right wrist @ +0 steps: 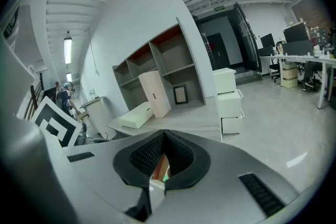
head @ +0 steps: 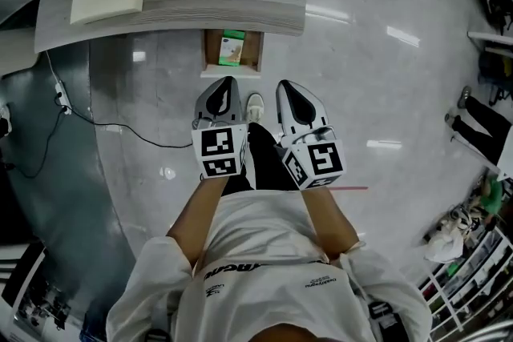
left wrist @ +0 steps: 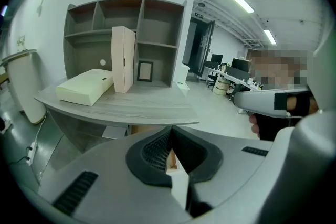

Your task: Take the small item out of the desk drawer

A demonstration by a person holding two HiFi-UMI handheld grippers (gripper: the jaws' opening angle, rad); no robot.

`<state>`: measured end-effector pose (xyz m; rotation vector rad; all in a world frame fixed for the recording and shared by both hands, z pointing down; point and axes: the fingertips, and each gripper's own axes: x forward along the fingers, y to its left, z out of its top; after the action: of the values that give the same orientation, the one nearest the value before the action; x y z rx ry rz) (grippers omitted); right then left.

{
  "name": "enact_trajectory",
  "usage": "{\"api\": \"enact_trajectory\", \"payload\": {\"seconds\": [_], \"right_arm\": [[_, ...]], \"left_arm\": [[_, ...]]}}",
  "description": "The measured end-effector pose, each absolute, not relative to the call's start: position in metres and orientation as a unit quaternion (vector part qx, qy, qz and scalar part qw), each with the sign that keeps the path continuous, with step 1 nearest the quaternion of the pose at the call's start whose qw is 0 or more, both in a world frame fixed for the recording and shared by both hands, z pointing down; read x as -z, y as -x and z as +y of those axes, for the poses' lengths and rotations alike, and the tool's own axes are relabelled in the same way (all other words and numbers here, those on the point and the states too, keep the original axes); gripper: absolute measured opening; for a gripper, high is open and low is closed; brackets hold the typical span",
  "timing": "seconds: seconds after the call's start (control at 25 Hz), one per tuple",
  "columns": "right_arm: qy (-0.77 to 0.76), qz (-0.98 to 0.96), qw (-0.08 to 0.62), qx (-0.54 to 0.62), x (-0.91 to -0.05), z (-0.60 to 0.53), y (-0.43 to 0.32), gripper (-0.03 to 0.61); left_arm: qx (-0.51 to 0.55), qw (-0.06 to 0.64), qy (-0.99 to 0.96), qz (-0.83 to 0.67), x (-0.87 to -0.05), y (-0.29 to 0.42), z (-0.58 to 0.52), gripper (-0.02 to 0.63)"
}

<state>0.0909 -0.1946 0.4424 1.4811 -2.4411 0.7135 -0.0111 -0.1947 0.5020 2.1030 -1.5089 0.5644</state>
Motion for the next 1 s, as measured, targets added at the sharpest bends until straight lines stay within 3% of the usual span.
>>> {"api": "enact_trajectory", "payload": {"seconds": [0.36,1.0], "right_arm": [[-0.498,-0.822,0.113,-0.251,-0.491,-0.207,-0.092,0.029],[-0.498,-0.816,0.130,-0.263,-0.549,-0.216,-0.100,0.030]], "left_arm": [[-0.241,0.273,-0.755,-0.545,-0.570,0.012,-0.216,0.021],[-0.281,0.326,-0.732,-0.528,-0.661,0.009,-0.243,0.195]]}}
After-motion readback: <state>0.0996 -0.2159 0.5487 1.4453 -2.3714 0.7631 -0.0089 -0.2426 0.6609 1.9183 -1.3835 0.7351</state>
